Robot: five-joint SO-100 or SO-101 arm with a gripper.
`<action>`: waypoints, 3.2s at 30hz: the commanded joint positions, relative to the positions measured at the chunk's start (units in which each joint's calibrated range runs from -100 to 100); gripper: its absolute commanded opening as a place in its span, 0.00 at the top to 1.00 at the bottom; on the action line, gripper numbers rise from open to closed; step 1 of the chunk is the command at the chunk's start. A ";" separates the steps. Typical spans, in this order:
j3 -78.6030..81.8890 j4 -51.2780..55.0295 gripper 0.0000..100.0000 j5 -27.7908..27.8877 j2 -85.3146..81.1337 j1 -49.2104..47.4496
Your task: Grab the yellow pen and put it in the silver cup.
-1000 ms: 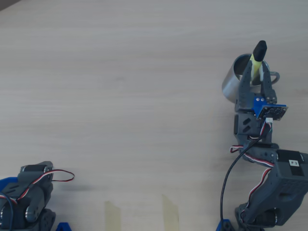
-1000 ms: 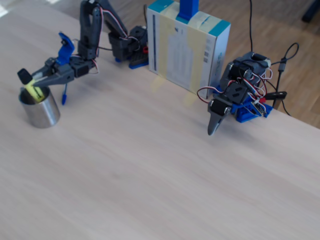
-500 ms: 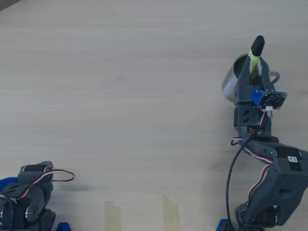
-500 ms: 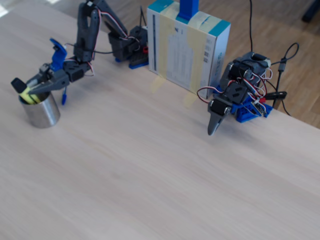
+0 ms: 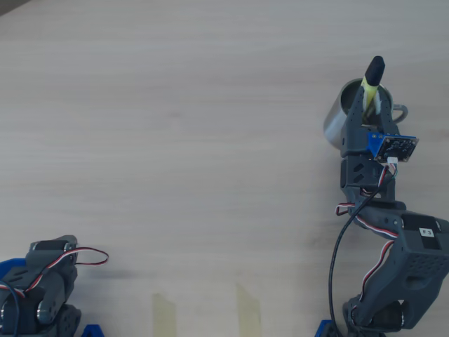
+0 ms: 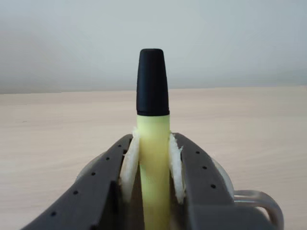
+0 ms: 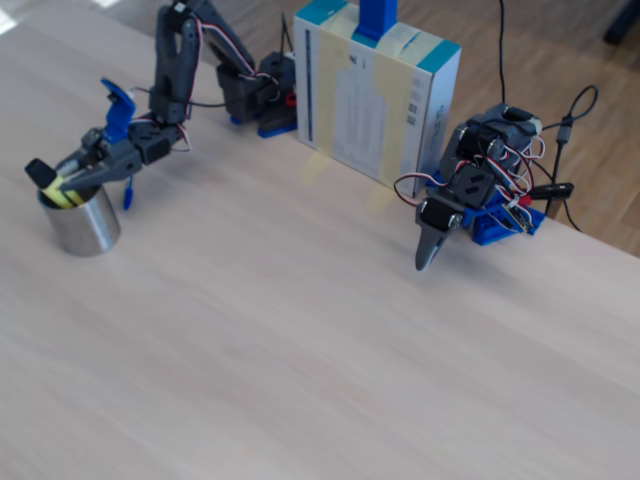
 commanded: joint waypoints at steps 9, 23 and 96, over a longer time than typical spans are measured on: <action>-0.02 0.24 0.75 -0.31 -1.11 -0.62; 0.52 4.19 0.63 -0.77 -4.19 -2.72; 49.77 95.05 0.59 -6.34 -113.00 -4.72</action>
